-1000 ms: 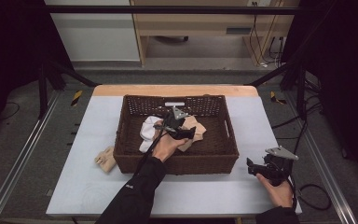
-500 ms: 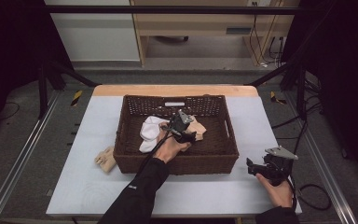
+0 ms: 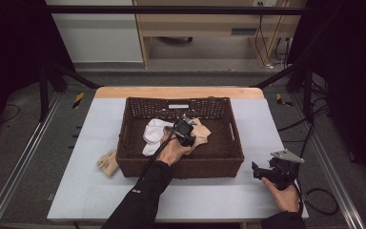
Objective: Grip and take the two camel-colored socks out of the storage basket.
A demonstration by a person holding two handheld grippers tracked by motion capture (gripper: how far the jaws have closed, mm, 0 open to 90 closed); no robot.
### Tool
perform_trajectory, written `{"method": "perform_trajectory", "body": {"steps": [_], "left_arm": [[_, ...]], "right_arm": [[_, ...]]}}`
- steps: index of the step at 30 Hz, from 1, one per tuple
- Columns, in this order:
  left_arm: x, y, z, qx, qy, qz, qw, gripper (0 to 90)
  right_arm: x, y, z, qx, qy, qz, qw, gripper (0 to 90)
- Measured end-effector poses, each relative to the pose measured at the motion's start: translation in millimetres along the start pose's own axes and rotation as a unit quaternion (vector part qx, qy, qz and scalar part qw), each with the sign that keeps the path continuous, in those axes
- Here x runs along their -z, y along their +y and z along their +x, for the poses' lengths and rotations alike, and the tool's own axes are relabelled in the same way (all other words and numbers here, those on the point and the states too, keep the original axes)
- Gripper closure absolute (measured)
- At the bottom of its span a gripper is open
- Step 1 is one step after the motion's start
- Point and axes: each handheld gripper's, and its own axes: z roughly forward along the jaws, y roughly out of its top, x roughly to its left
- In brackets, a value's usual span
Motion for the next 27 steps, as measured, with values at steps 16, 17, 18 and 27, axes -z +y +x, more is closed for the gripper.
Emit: {"method": "perform_trajectory", "body": {"steps": [16, 17, 18, 27], "left_arm": [[25.7, -1.5, 8.2, 0.018, -0.005, -0.092, 0.9956, 84.3], [27.9, -1.3, 8.3, 0.018, -0.008, -0.101, 0.9947, 84.5], [30.2, -1.2, 8.1, 0.021, -0.01, -0.112, 0.9935, 84.5], [62.9, 3.7, 6.2, 0.021, -0.032, -0.191, 0.9808, 84.7]], "right_arm": [[0.6, -0.3, -1.4, 0.002, -0.002, -0.001, 1.0, 4.3], [0.7, -0.3, -1.3, 0.002, -0.002, -0.001, 1.0, 4.3], [0.7, -0.3, -1.3, 0.002, -0.002, -0.001, 1.0, 4.3], [0.9, -0.4, -1.2, 0.002, -0.002, 0.0, 1.0, 4.4]]}}
